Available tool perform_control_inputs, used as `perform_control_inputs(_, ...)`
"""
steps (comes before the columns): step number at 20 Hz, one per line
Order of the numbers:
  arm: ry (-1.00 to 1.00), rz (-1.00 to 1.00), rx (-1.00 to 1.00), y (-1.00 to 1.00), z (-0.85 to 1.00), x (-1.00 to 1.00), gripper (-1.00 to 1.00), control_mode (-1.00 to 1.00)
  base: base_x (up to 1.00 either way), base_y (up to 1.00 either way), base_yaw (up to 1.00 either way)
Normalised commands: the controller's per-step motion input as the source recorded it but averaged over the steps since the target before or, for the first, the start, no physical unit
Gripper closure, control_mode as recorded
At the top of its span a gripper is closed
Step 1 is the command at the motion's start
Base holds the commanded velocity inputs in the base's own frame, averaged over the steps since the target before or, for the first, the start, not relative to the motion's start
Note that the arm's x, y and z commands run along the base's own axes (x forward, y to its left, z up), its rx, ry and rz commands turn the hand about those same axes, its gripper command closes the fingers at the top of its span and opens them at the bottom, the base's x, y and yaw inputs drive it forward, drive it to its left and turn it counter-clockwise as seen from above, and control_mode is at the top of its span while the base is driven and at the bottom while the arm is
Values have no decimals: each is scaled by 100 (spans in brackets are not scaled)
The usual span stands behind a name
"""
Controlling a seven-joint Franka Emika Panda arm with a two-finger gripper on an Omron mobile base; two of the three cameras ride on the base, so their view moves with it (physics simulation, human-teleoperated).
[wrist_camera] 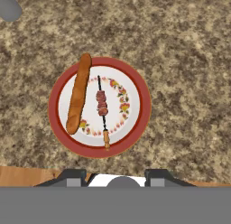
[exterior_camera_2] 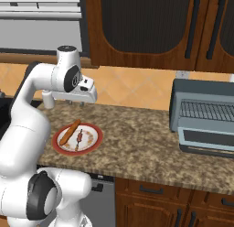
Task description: Pick up the kebab skewer and baguette bread, and place them inside the toaster oven. Close the toaster oven door and start by setting the timer.
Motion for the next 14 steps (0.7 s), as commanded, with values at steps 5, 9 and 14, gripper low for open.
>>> perform_control_inputs(5,0,0,0,0,0,0,-100,100,0,0,0)
perform_control_inputs(9,0,0,0,0,0,0,-100,100,0,0,0)
perform_control_inputs(14,0,0,0,0,0,0,-100,100,0,-36,0)
